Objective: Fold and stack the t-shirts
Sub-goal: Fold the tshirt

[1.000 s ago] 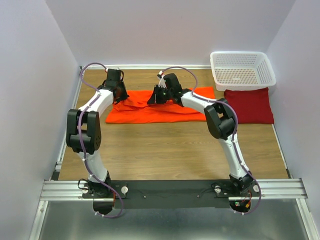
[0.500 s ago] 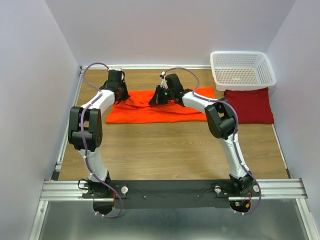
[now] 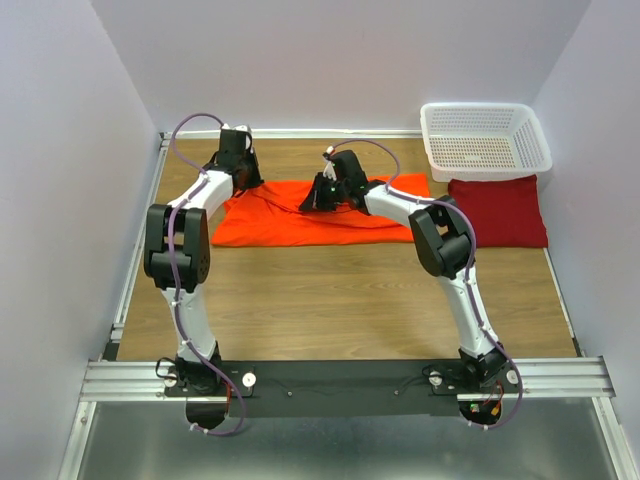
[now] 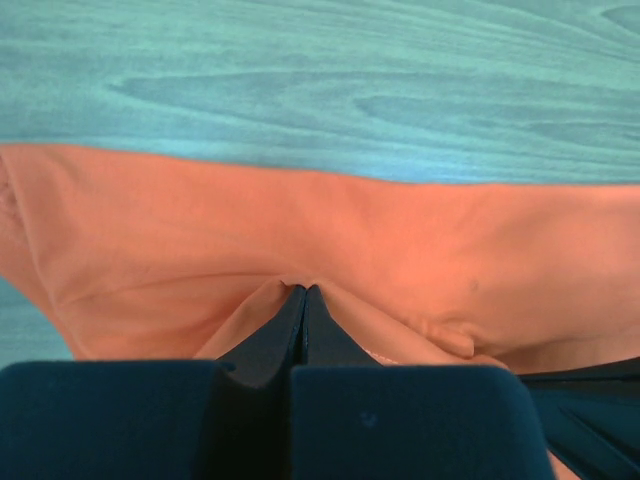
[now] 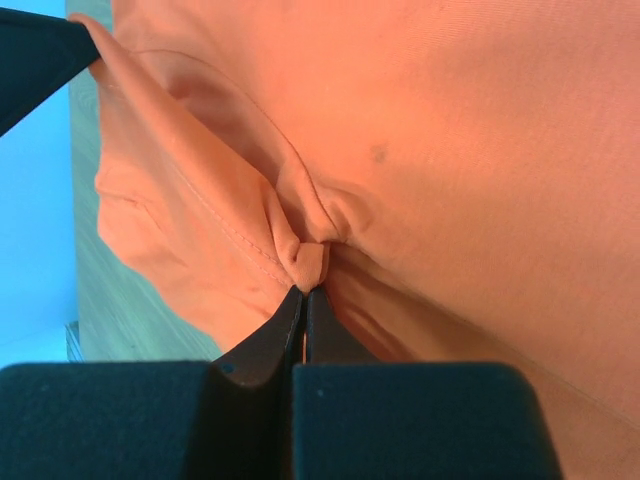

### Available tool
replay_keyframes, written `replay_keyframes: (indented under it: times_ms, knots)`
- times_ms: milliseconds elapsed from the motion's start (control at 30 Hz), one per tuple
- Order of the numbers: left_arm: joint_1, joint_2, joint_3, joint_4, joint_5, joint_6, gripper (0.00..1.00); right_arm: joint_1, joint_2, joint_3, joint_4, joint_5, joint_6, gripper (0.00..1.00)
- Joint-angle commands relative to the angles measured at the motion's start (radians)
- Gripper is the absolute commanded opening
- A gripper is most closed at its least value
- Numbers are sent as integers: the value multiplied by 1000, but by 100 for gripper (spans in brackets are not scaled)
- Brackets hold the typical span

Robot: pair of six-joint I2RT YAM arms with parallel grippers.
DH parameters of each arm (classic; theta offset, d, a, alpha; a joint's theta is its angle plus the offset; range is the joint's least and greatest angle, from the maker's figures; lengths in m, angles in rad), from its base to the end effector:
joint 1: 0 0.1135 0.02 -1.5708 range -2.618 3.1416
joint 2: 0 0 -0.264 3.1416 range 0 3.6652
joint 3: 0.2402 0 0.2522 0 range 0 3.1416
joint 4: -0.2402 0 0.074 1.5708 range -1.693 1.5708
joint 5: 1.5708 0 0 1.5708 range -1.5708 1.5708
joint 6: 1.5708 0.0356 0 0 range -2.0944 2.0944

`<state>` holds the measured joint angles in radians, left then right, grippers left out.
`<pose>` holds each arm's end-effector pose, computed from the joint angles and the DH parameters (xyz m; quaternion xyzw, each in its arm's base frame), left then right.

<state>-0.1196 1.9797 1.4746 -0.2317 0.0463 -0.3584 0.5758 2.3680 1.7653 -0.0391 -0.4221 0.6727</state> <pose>0.4461 -0.0553 0.2161 -0.0996 0.9087 -0.1164 0.3884 0.4366 0.3008 0.1448 -0.0514 0.8777 0.4080 0.2460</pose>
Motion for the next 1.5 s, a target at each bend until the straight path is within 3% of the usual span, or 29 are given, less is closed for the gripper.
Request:
replay_keyframes:
  times_ms: [0,733,967,1067,1167,1200,1300,1467]
  knots:
    - [5,27,38,-27,1,13,0,-2,0,3,-5,34,31,6]
    - [32,65,43,-132,-39,-56,0,-13,0,-3,-5,-4,24,10]
    - [35,80,36,-92,-36,-57,0,-13,13,0,-7,-4,19,10]
    - [34,90,47,-78,-25,-51,1,-11,10,-1,-7,9,8,16]
    - [34,70,52,-70,-17,-50,30,-13,-19,-12,-13,49,-27,34]
    - [34,59,44,-61,-17,-50,50,-14,-45,-15,-24,60,-60,43]
    - [34,-7,36,-51,-29,-59,74,-13,-90,-26,-79,120,-126,54]
    - [31,-146,7,-60,-72,-73,79,-14,-219,-87,-163,210,-246,68]
